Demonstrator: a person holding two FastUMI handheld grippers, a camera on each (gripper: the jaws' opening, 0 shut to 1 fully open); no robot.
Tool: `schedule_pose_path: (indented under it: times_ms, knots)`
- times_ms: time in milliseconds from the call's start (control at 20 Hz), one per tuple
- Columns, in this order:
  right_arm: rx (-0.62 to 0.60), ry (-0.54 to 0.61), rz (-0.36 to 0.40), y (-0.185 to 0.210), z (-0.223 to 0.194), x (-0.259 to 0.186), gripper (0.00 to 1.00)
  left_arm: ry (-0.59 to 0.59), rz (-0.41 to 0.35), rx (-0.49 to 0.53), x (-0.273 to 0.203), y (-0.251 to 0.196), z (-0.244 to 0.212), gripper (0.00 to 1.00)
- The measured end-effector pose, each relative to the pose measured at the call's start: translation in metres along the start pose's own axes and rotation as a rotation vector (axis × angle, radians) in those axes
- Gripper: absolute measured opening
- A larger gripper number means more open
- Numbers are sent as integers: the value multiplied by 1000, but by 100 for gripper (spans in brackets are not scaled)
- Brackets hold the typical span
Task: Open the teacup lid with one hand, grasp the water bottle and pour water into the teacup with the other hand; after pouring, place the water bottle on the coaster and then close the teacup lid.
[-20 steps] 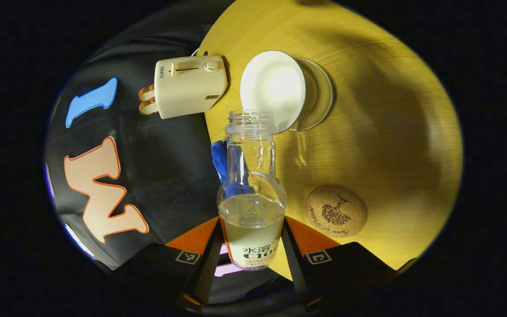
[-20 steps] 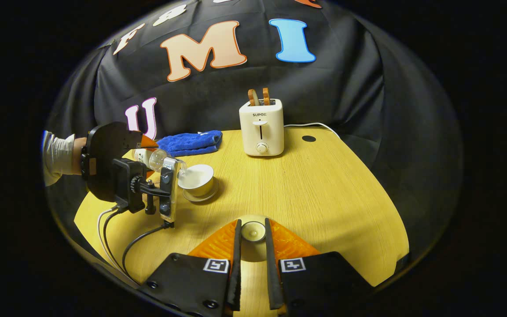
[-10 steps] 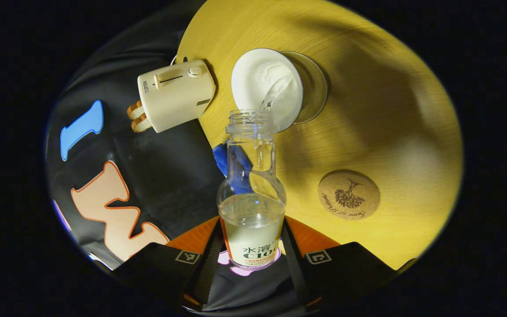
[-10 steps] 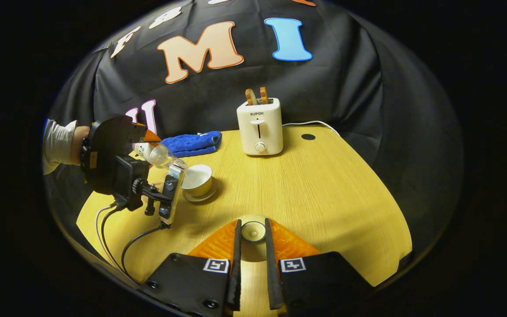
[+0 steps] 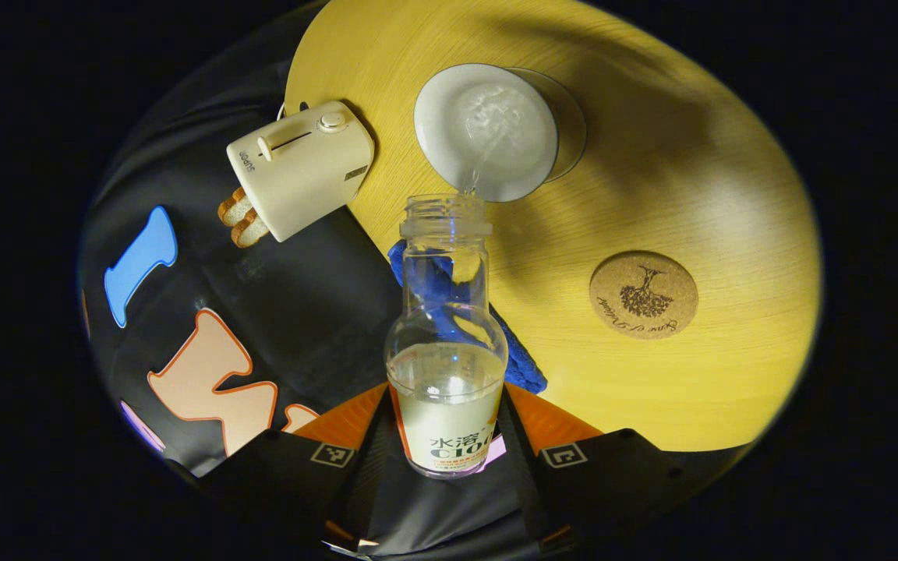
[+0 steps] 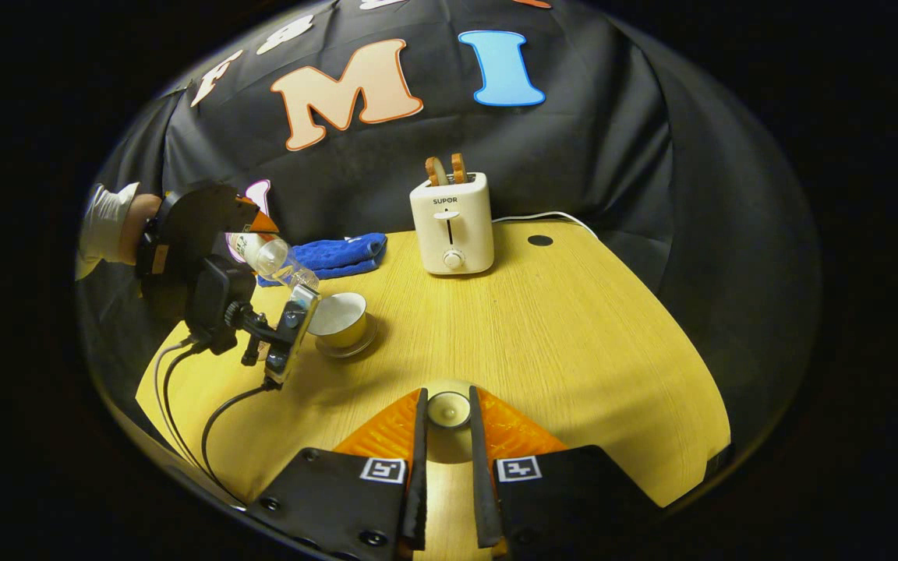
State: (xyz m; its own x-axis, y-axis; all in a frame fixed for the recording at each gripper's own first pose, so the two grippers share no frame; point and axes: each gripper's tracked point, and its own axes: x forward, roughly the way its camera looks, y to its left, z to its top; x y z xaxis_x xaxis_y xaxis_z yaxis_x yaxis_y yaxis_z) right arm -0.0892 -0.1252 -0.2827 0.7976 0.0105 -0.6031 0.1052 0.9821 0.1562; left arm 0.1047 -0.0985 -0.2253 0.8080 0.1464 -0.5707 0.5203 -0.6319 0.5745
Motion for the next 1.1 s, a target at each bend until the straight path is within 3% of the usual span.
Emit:
schedule_pose_path:
  times_ms: [250,400,900,1100]
  knots:
    - [10,-6,-3,-4,2,3,28,15,1,48,-9,10,-2,71]
    - [11,-3,-1,-4,2,3,26,-10,-27,18,-10,9,3,71]
    - [-26,6,-2,1,11,1,26,-151,-170,-407,-9,-51,29,71]
    - [-51,9,-3,8,17,2,28,-216,-155,-613,-10,-60,38,71]
